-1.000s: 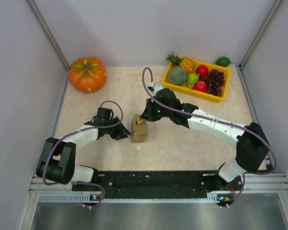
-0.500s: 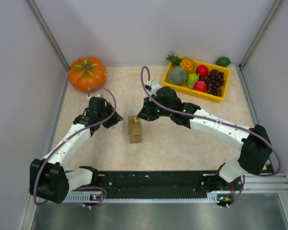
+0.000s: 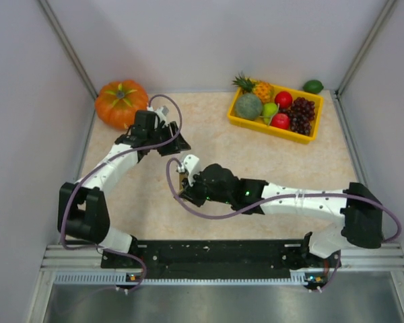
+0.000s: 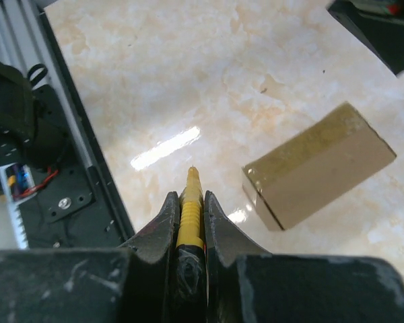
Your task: Unpack the express box
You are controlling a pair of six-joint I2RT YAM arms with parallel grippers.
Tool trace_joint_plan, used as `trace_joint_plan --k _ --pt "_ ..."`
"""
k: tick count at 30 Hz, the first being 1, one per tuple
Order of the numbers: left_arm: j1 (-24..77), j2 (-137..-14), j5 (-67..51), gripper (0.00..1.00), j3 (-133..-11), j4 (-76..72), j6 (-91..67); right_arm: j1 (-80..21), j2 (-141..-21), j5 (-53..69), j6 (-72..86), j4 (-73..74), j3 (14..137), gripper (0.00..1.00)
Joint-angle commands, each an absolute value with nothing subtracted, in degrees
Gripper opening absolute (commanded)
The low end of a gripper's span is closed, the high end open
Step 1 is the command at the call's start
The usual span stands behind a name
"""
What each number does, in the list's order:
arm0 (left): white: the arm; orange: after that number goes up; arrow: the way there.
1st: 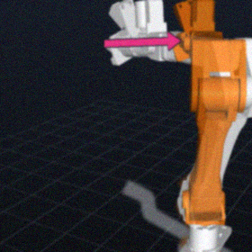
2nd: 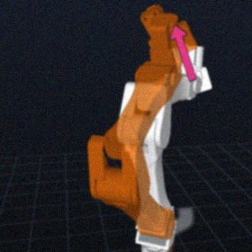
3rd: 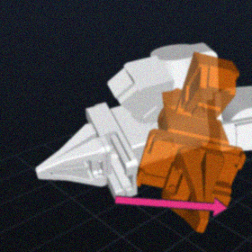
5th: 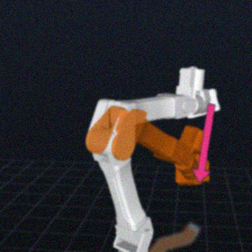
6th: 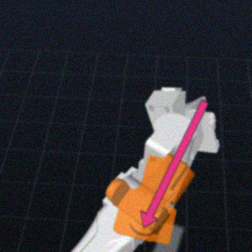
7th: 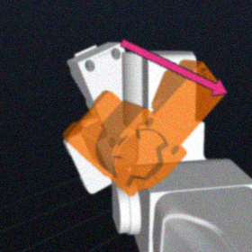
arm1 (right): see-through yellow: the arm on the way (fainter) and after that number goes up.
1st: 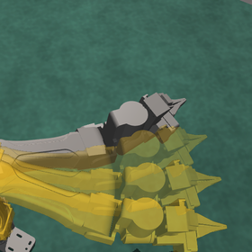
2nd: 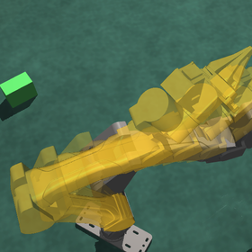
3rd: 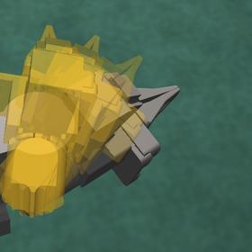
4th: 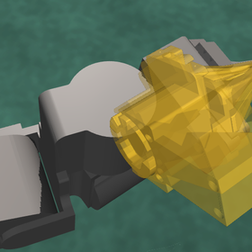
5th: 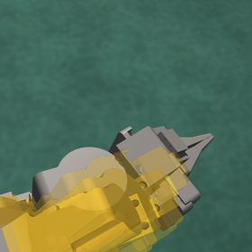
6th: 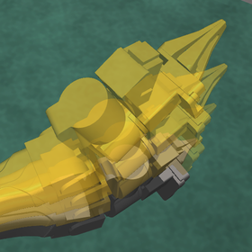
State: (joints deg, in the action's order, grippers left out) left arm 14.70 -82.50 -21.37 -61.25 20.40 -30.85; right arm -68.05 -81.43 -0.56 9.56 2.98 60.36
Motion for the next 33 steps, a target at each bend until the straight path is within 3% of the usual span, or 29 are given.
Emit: trace_joint_plan --k 1,10,18,33 --pt "14.6 -88.6 -33.2 0.56 -67.2 19.1 -25.6 -71.9 -86.7 -12.9 3.0 -7.9 59.9 0.0" --pt "14.1 -93.4 -24.5 0.56 -69.5 21.8 -28.4 -78.0 -100.2 -31.0 -4.4 -15.7 61.8 0.0" --pt "10.6 -95.2 -25.3 0.55 -70.5 24.0 -30.3 -79.9 -107.0 -41.5 -3.0 -13.5 66.1 0.0" --pt "9.7 -96.9 -32.0 0.55 -70.8 19.9 -31.2 -79.9 -100.2 -46.4 9.0 -1.1 61.3 0.0"
